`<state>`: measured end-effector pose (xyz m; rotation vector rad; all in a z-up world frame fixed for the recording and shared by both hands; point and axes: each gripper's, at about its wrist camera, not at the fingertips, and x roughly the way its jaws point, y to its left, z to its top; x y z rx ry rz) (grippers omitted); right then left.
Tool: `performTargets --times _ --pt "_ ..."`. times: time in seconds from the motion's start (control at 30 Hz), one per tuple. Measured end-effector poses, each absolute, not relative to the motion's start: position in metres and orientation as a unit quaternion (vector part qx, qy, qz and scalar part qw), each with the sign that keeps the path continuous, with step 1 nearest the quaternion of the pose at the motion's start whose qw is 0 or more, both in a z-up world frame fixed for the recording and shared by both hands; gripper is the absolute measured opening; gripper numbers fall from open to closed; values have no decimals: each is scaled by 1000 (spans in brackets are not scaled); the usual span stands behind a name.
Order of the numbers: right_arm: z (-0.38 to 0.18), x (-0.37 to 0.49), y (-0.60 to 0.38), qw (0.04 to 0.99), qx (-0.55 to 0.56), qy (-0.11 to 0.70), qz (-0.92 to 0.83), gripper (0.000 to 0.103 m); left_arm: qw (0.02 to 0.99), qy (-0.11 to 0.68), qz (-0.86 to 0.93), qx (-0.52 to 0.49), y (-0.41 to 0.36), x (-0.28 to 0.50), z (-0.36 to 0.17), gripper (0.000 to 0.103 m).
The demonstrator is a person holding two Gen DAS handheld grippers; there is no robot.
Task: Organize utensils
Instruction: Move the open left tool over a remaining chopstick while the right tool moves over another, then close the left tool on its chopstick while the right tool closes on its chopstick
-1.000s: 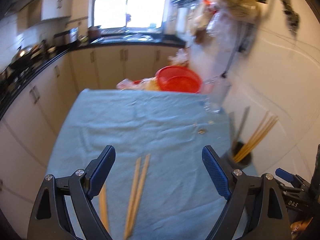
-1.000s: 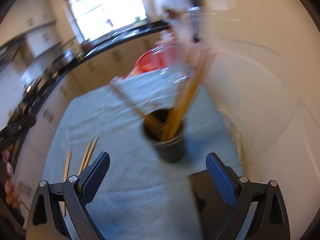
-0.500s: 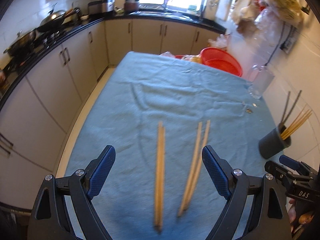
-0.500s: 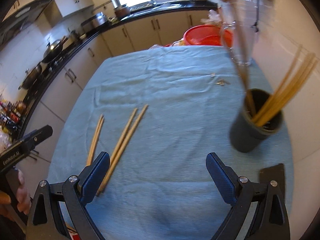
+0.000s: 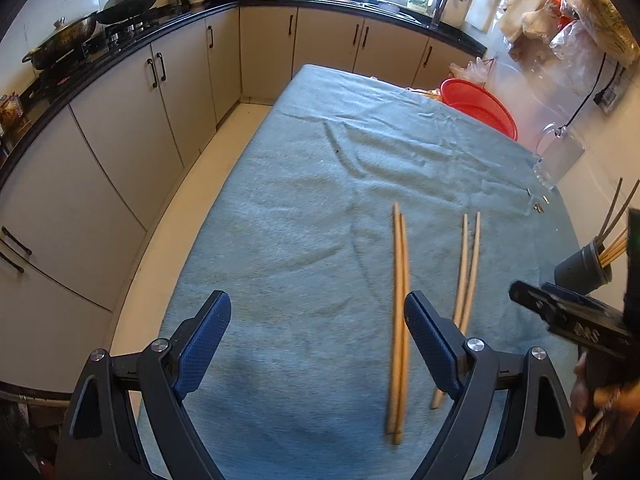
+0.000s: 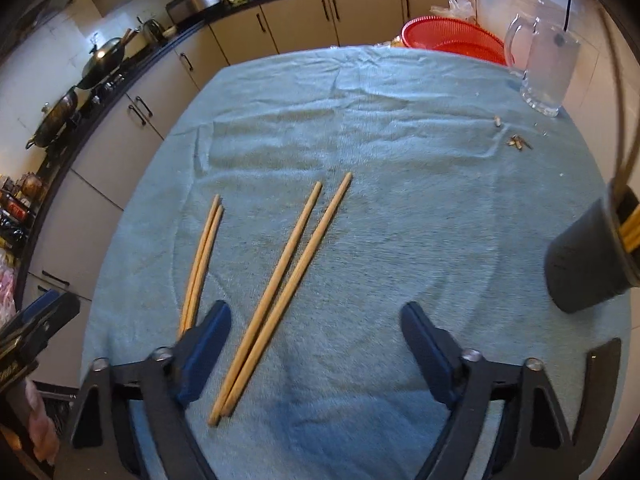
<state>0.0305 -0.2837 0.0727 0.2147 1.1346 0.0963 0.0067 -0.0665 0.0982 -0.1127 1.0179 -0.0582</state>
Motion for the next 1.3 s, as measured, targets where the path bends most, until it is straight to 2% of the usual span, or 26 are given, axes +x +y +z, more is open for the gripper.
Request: performTargets --times 0.03,0.13,0.23,0.3,0.4,0.47,0.53,0.6,0.63,0.97,1.1,1.3 --pt "66 37 -282 831 106 545 44 68 872 486 -29 -50 -65 7 97 87" --pt "56 49 -280 824 111 555 33 51 873 484 -35 -38 -60 8 94 87" --pt "49 61 -277 821 113 560 22 40 872 486 -49 -28 -59 11 92 86" --pt "44 70 -275 818 116 564 20 32 871 488 -59 -19 -61 13 90 80" --pt "39 80 -273 814 120 568 14 29 866 494 -77 -6 -64 16 87 67" --pt "36 87 -270 812 122 570 13 28 862 499 -87 -2 -65 18 84 66" --pt "33 92 -267 810 109 576 1 18 861 500 -93 -1 -64 19 83 64" --pt "28 94 -267 805 114 581 -2 16 858 503 -101 2 -64 21 83 58" --pt "26 95 -267 804 112 584 -5 13 856 506 -105 2 -64 23 82 58" --pt "28 80 -288 800 101 592 -16 8 830 533 -163 -17 -91 52 71 45" --pt "30 67 -304 794 124 595 -14 8 810 556 -185 -18 -113 68 55 29" --pt "31 50 -315 791 135 597 -2 8 795 578 -185 -20 -128 81 35 22"
